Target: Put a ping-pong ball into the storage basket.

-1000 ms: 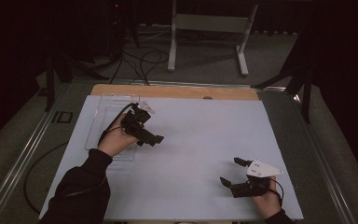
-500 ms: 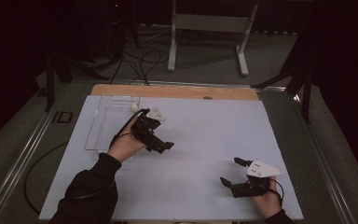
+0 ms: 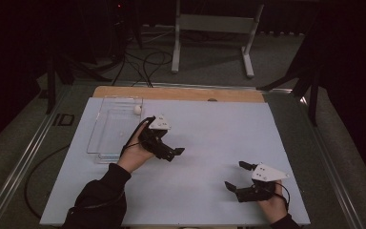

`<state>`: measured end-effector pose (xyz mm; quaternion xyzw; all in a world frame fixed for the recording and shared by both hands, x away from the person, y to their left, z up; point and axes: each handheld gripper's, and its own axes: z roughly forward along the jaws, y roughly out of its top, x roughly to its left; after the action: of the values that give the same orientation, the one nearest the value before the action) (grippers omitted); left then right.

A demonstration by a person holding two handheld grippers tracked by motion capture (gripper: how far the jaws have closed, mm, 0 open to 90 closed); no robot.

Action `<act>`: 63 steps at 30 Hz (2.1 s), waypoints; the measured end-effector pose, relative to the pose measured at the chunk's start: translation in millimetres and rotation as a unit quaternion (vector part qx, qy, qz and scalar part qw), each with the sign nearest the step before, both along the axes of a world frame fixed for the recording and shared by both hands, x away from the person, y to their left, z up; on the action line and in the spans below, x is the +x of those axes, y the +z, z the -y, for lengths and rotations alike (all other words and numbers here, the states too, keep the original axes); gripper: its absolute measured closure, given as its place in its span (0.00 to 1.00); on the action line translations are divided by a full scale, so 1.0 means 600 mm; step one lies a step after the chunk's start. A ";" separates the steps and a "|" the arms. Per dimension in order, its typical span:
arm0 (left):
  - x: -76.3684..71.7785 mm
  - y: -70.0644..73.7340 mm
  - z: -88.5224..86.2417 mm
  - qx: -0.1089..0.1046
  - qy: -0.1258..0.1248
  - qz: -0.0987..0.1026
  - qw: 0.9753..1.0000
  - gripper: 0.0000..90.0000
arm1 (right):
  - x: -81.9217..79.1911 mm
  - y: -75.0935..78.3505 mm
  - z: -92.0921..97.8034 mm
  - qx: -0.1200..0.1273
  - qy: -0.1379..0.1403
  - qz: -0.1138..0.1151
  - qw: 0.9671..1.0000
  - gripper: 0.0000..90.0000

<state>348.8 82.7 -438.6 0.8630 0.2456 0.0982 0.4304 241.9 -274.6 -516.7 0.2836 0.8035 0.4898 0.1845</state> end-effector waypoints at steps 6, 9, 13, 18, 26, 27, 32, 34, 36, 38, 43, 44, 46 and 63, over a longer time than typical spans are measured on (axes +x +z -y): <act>-0.004 -0.008 -0.002 -0.027 -0.007 0.010 1.000 0.01 | 0.000 0.000 0.000 -0.001 -0.001 -0.001 1.000 0.10; -0.007 -0.011 -0.002 -0.043 -0.009 0.022 0.999 0.01 | 0.000 0.000 -0.001 -0.001 0.000 -0.002 1.000 0.10; -0.009 -0.019 -0.004 -0.061 -0.006 0.025 0.998 0.01 | 0.000 0.000 0.000 0.000 0.000 -0.001 1.000 0.10; -0.012 -0.028 -0.005 -0.067 0.009 0.040 0.997 0.01 | 0.000 0.000 0.000 0.000 0.000 -0.001 1.000 0.10; -0.013 -0.044 -0.010 -0.090 0.015 0.048 0.995 0.01 | -0.001 0.000 0.000 0.000 0.000 -0.001 1.000 0.10; -0.013 -0.043 -0.010 -0.088 0.015 0.046 0.995 0.01 | -0.001 0.000 0.000 -0.001 0.000 -0.001 1.000 0.10; -0.015 -0.041 -0.010 -0.093 0.018 0.051 0.994 0.01 | -0.001 0.000 0.000 0.000 0.000 -0.001 1.000 0.10; -0.016 -0.042 -0.010 -0.094 0.019 0.054 0.994 0.01 | 0.000 0.000 0.000 0.000 -0.001 -0.003 1.000 0.10; -0.019 -0.043 -0.008 -0.097 0.017 0.054 0.994 0.01 | -0.001 0.000 0.000 0.000 0.000 -0.003 1.000 0.10; -0.023 -0.044 -0.006 -0.102 0.016 0.060 0.993 0.01 | -0.001 0.001 0.000 0.000 -0.001 -0.001 1.000 0.10; -0.032 -0.038 -0.006 -0.103 0.013 0.068 0.992 0.01 | -0.001 0.000 0.001 0.000 -0.002 -0.001 1.000 0.10; -0.032 -0.038 -0.006 -0.103 0.013 0.068 0.992 0.01 | -0.001 0.000 0.001 0.000 -0.002 -0.001 1.000 0.10; -0.037 -0.036 -0.010 -0.108 0.013 0.068 0.992 0.01 | -0.001 0.001 0.001 0.000 -0.002 0.000 1.000 0.10; -0.072 -0.056 -0.027 -0.092 0.002 0.055 0.994 0.01 | -0.002 0.001 0.001 0.000 -0.002 -0.003 1.000 0.10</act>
<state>305.7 98.7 -471.9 0.8125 0.2318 0.1233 0.5205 240.9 -274.9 -516.3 0.2862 0.8036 0.4886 0.1833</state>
